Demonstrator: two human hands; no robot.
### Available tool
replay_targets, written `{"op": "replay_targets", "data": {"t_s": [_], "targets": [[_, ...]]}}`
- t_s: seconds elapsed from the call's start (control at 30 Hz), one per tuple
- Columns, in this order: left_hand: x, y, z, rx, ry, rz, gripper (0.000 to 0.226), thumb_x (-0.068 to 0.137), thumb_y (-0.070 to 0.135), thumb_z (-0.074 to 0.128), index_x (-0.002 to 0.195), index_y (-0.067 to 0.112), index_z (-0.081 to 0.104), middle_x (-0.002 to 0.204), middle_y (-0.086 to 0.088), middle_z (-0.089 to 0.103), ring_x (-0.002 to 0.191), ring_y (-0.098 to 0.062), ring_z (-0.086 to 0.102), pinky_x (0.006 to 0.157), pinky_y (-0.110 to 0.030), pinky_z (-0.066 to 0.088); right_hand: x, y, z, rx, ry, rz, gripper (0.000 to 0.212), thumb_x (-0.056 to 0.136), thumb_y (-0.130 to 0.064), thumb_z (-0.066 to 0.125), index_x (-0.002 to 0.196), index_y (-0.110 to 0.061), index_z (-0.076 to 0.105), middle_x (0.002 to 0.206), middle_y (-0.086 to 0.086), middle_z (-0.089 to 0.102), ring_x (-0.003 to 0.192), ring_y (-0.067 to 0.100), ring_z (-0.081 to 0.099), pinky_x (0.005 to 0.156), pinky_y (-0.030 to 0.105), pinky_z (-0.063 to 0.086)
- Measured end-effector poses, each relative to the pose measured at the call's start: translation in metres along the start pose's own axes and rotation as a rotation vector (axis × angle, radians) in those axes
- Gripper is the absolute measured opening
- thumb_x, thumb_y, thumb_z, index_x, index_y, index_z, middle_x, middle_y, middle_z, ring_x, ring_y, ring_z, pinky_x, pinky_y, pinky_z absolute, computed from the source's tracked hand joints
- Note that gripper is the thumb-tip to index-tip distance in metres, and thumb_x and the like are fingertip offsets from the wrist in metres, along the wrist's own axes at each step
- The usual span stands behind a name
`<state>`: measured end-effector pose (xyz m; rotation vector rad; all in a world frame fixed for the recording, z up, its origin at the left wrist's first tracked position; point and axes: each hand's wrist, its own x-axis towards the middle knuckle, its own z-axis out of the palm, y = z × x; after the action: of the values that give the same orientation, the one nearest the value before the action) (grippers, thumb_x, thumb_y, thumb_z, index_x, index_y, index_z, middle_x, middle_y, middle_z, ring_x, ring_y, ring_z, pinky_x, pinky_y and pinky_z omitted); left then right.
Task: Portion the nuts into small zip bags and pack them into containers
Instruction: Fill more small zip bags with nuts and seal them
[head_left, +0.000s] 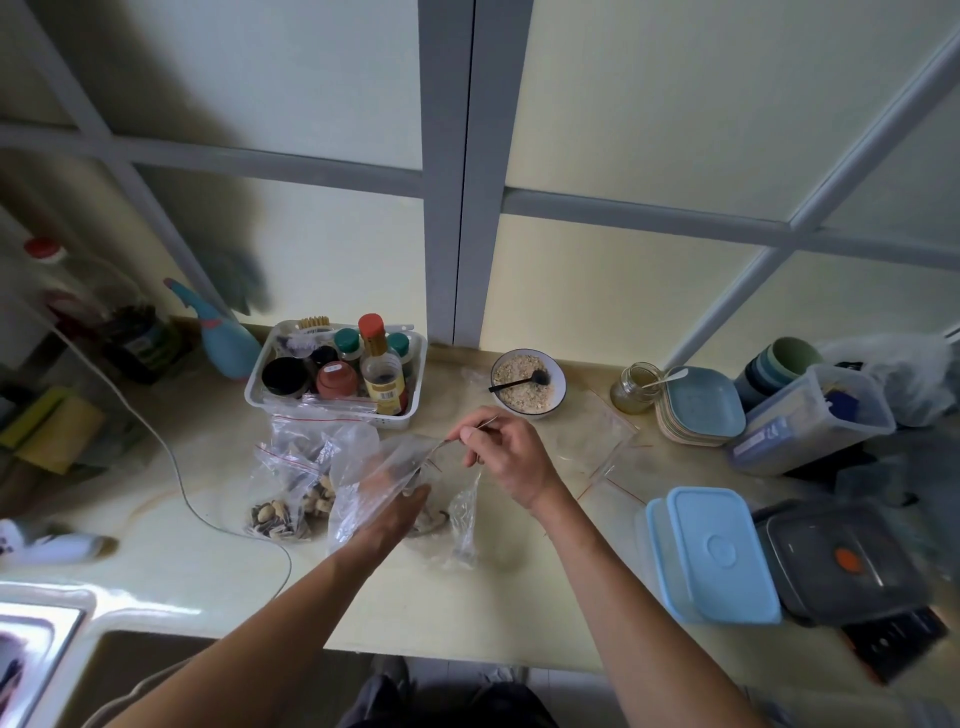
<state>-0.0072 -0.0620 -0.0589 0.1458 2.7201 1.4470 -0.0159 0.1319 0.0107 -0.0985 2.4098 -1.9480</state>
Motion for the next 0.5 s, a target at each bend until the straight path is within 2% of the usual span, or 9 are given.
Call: {"op": "replay_targets", "data": {"t_s": [0.07, 0.1, 0.17, 0.23, 0.27, 0.3, 0.37, 0.43, 0.5], "targets": [[-0.004, 0.005, 0.002, -0.023, 0.006, 0.014, 0.037, 0.086, 0.008, 0.076, 0.111, 0.033, 0.066, 0.104, 0.035, 0.060, 0.100, 0.015, 0.056, 0.076, -0.004, 0.044, -0.001, -0.001, -0.003, 0.009, 0.020, -0.030, 0.021, 0.090, -0.027, 0.058, 0.087, -0.013, 0.074, 0.070, -0.006, 0.067, 0.065, 0.028, 0.064, 0.067, 0.039, 0.050], [-0.003, 0.003, 0.006, -0.033, -0.023, -0.045, 0.040, 0.088, 0.008, 0.074, 0.110, 0.039, 0.061, 0.101, 0.035, 0.061, 0.097, 0.016, 0.057, 0.073, -0.003, 0.044, -0.001, -0.001, -0.005, 0.011, 0.032, -0.042, 0.022, 0.091, -0.027, 0.058, 0.087, -0.012, 0.074, 0.069, -0.007, 0.066, 0.065, 0.025, 0.064, 0.067, 0.037, 0.049], [-0.001, -0.007, 0.012, 0.006, -0.086, -0.133, 0.035, 0.092, 0.018, 0.070, 0.113, 0.042, 0.058, 0.099, 0.024, 0.062, 0.088, 0.008, 0.060, 0.069, -0.008, 0.046, -0.002, -0.003, -0.007, 0.018, 0.059, -0.057, 0.023, 0.091, -0.027, 0.058, 0.087, -0.011, 0.074, 0.068, -0.009, 0.065, 0.063, 0.020, 0.063, 0.066, 0.035, 0.049], [0.001, -0.015, 0.020, 0.015, -0.110, -0.197, 0.035, 0.090, 0.031, 0.064, 0.123, 0.041, 0.060, 0.112, 0.008, 0.060, 0.089, -0.002, 0.061, 0.072, -0.019, 0.054, -0.003, -0.004, -0.009, 0.014, 0.113, -0.071, 0.023, 0.093, -0.026, 0.058, 0.087, -0.010, 0.074, 0.066, -0.011, 0.065, 0.061, 0.018, 0.062, 0.065, 0.036, 0.050], [0.003, -0.016, 0.022, 0.006, -0.091, -0.212, 0.030, 0.090, 0.029, 0.063, 0.119, 0.037, 0.061, 0.110, 0.004, 0.061, 0.087, -0.006, 0.063, 0.070, -0.018, 0.056, -0.004, -0.003, -0.009, -0.003, 0.169, -0.073, 0.024, 0.094, -0.027, 0.059, 0.087, -0.010, 0.074, 0.066, -0.012, 0.064, 0.059, 0.017, 0.062, 0.064, 0.038, 0.051], [0.003, -0.008, 0.021, -0.005, -0.050, -0.245, 0.018, 0.092, 0.021, 0.062, 0.106, 0.032, 0.064, 0.097, 0.003, 0.062, 0.077, -0.004, 0.063, 0.060, -0.012, 0.052, -0.004, -0.001, -0.009, -0.035, 0.241, -0.073, 0.026, 0.095, -0.031, 0.060, 0.087, -0.012, 0.075, 0.065, -0.012, 0.064, 0.058, 0.017, 0.063, 0.063, 0.040, 0.052], [0.002, 0.015, 0.017, -0.076, 0.041, -0.273, 0.025, 0.096, 0.008, 0.055, 0.079, 0.026, 0.059, 0.061, 0.009, 0.056, 0.046, -0.002, 0.055, 0.039, -0.010, 0.040, -0.005, 0.006, -0.010, -0.143, 0.386, -0.076, 0.032, 0.097, -0.043, 0.059, 0.087, -0.017, 0.074, 0.061, -0.007, 0.062, 0.056, 0.021, 0.061, 0.058, 0.042, 0.052], [-0.001, 0.027, 0.017, -0.167, 0.077, -0.276, 0.025, 0.094, 0.020, 0.055, 0.069, 0.022, 0.058, 0.044, 0.007, 0.051, 0.038, 0.001, 0.052, 0.035, -0.011, 0.033, -0.006, 0.013, -0.012, -0.241, 0.474, -0.097, 0.034, 0.100, -0.044, 0.057, 0.082, -0.018, 0.069, 0.059, -0.005, 0.057, 0.053, 0.019, 0.055, 0.052, 0.037, 0.047], [-0.002, 0.022, 0.016, 0.086, 0.031, -0.161, 0.026, 0.086, 0.040, 0.060, 0.066, 0.023, 0.060, 0.045, 0.006, 0.054, 0.041, -0.001, 0.056, 0.036, -0.012, 0.035, -0.008, 0.017, -0.011, -0.345, 0.524, -0.137, 0.031, 0.103, -0.033, 0.059, 0.074, -0.021, 0.057, 0.059, -0.011, 0.049, 0.051, 0.008, 0.046, 0.050, 0.021, 0.036]]}}
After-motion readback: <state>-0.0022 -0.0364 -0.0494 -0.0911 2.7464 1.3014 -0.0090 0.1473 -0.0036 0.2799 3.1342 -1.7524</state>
